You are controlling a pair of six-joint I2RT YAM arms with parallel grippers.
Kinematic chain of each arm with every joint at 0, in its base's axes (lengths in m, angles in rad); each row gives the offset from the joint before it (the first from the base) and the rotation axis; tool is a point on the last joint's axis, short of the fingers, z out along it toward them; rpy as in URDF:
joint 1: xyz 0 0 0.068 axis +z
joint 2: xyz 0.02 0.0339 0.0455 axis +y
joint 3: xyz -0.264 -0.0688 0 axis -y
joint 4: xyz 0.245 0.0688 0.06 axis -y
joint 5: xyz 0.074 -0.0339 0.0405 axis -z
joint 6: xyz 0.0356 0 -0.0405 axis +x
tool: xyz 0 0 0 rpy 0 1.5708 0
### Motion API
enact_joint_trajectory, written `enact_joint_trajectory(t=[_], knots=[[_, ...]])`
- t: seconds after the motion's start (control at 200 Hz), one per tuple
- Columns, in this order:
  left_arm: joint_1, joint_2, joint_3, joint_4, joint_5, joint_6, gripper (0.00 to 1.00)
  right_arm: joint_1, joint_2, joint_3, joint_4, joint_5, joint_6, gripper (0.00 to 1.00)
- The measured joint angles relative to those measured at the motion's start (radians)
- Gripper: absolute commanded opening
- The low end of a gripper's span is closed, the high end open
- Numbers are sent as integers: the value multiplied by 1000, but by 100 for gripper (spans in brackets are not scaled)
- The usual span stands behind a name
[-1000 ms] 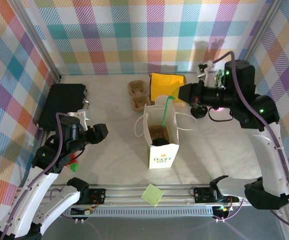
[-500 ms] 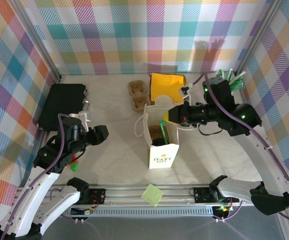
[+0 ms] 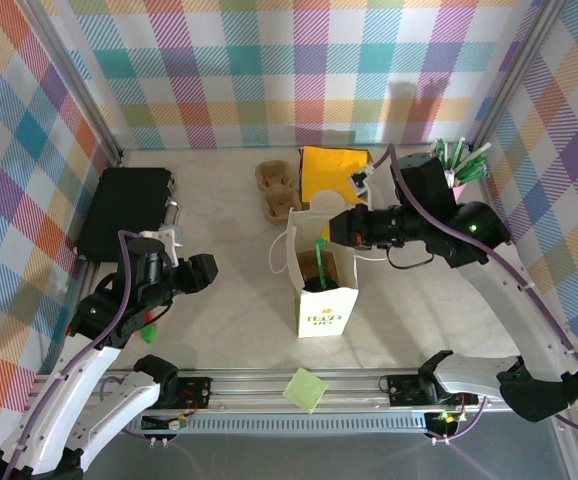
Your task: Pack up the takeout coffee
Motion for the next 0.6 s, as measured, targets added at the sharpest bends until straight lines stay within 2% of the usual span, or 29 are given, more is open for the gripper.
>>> enact_joint_trajectory(t=[0.22, 0.355, 0.445, 0.535, 0.6], knots=[[0, 0, -4, 3, 2, -6, 58, 0, 72, 56, 14, 132, -25, 0], [0, 6, -5, 5, 8, -11, 58, 0, 112, 64, 26, 187, -45, 27], [0, 12, -5, 6, 10, -11, 58, 0, 145, 85, 26, 213, -69, 48], [0, 16, -5, 7, 10, -11, 58, 0, 176, 119, 19, 239, -92, 55], [0, 16, -6, 7, 10, -11, 58, -1, 194, 153, 10, 261, -105, 57]])
